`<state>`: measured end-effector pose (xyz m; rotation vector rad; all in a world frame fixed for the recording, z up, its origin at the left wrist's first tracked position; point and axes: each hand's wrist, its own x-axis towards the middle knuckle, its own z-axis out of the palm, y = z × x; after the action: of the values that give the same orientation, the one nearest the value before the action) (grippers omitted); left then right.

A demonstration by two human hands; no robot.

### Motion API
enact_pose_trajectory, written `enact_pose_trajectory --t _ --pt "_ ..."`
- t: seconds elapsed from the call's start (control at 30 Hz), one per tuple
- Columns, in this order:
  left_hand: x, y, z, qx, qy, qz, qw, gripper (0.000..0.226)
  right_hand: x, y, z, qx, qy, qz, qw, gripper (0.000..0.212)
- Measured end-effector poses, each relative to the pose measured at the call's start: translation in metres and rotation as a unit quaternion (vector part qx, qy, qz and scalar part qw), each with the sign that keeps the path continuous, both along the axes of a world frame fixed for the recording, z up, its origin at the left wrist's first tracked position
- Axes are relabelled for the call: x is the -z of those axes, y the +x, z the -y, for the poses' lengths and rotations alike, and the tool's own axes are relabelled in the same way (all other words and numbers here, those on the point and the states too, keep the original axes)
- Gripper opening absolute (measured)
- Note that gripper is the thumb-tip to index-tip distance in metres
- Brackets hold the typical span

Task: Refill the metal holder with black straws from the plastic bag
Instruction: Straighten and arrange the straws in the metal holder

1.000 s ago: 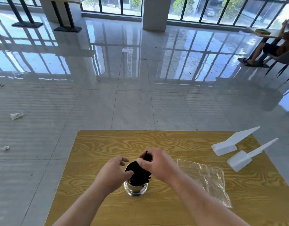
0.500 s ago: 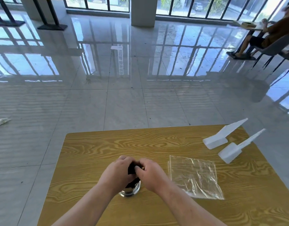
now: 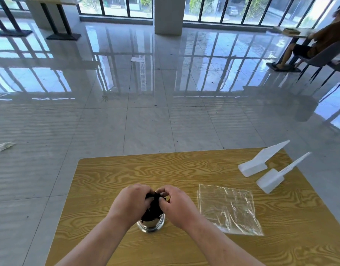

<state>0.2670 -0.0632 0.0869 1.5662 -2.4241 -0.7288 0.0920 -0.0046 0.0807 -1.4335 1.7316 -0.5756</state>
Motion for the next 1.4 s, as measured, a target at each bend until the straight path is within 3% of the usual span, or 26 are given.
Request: enact_pose_trajectory --t 0.43,0.7,0.77,0.8,0.87,0.97,1.03,1.1,1.17,1.23,1.3,1.37,1.4 --pt "-0.064 0.023 0.009 -0.066 -0.049 -0.050 0.995 0.002 -0.008 -0.012 -0.002 0.053 -0.058 -0.019 0.997 0.021" --pt "-0.104 0.047 0.027 -0.139 -0.076 -0.177 0.971 0.013 -0.024 -0.016 -0.005 0.105 -0.061 0.060 0.991 0.021" --pt "-0.113 0.047 0.028 -0.163 -0.091 -0.226 0.956 0.018 -0.032 -0.015 -0.005 0.086 -0.031 0.130 0.987 0.019" --pt "-0.115 0.045 0.028 -0.172 -0.089 -0.261 0.946 0.020 -0.037 -0.012 -0.005 0.065 0.003 0.187 0.980 0.018" --pt "-0.119 0.038 0.025 -0.187 -0.059 -0.355 0.914 0.023 -0.046 -0.006 -0.003 0.022 0.077 0.300 0.951 0.037" --pt "-0.121 0.025 0.014 -0.190 0.038 -0.508 0.839 0.030 -0.059 0.003 0.004 0.018 0.140 0.469 0.872 0.079" --pt "-0.120 0.019 0.007 -0.201 0.102 -0.560 0.797 0.033 -0.068 0.003 0.011 0.049 0.132 0.568 0.811 0.101" --pt "-0.115 0.016 0.002 -0.227 0.158 -0.590 0.759 0.031 -0.077 -0.003 0.018 0.088 0.107 0.638 0.758 0.107" --pt "-0.106 0.015 0.000 -0.257 0.210 -0.611 0.719 0.027 -0.084 -0.010 0.024 0.124 0.083 0.669 0.728 0.090" --pt "-0.093 0.015 -0.002 -0.280 0.269 -0.633 0.670 0.019 -0.089 -0.015 0.028 0.157 0.066 0.647 0.743 0.053" --pt "-0.078 0.015 -0.003 -0.292 0.327 -0.648 0.622 0.016 -0.090 -0.016 0.030 0.184 0.054 0.590 0.785 0.028" --pt "-0.060 0.017 -0.005 -0.294 0.374 -0.642 0.601 0.022 -0.088 -0.017 0.033 0.198 0.025 0.513 0.835 0.021" --pt "-0.051 0.018 -0.005 -0.294 0.388 -0.624 0.611 0.026 -0.086 -0.018 0.034 0.195 0.003 0.464 0.864 0.022"
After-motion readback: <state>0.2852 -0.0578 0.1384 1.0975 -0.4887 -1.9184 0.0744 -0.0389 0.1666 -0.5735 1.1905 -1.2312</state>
